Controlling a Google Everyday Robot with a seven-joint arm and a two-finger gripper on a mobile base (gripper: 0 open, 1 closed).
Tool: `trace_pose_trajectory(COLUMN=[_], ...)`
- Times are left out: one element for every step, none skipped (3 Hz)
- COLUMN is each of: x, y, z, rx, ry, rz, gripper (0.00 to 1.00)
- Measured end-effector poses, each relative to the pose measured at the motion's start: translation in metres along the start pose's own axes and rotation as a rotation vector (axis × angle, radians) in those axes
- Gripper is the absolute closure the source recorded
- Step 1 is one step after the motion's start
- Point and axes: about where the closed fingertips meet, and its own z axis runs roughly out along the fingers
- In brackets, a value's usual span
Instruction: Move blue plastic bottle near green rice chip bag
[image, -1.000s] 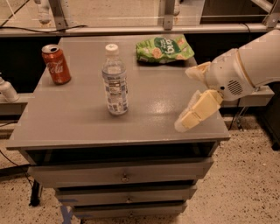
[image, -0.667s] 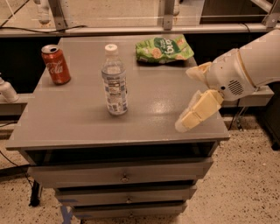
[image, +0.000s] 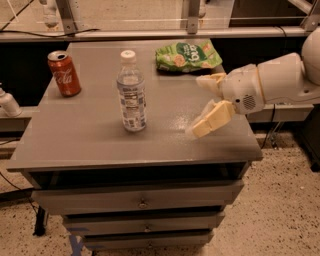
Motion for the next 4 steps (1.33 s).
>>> trace_pose_trajectory(x=[-0.008, -0.019, -0.034, -0.054], y=[-0.010, -0.014, -0.019, -0.022], z=[0.040, 0.080, 0.117, 0.143], rx=[-0.087, -0.160, -0.201, -0.212], ry=[-0.111, -0.198, -0.268, -0.322], rz=[-0.015, -0.035, -0.047, -0.044], gripper=[0.00, 0.00, 0.00, 0.17])
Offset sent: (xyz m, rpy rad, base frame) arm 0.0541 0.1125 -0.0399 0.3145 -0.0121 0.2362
